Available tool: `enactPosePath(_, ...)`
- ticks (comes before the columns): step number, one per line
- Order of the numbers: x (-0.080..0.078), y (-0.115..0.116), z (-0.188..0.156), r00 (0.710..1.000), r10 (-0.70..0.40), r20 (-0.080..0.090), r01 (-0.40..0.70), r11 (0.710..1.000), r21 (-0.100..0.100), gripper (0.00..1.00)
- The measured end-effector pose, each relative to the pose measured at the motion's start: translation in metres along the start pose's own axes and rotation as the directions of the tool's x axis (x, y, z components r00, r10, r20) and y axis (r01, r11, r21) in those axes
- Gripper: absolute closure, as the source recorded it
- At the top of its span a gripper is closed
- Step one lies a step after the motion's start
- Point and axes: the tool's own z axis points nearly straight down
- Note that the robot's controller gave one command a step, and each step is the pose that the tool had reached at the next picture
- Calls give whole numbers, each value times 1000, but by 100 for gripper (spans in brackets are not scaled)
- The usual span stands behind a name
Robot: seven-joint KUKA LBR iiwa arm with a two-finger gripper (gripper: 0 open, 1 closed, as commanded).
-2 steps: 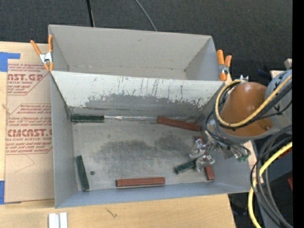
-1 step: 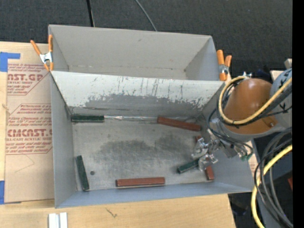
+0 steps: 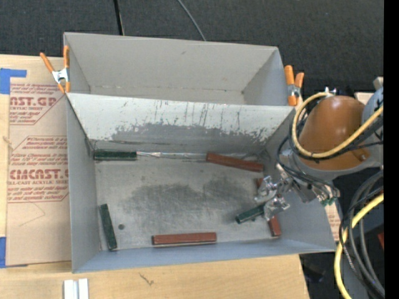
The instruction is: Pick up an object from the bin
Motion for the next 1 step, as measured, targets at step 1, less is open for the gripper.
enactPosePath(1, -1, 0, -18, 1000, 0, 6, 0, 1000, 5, 100)
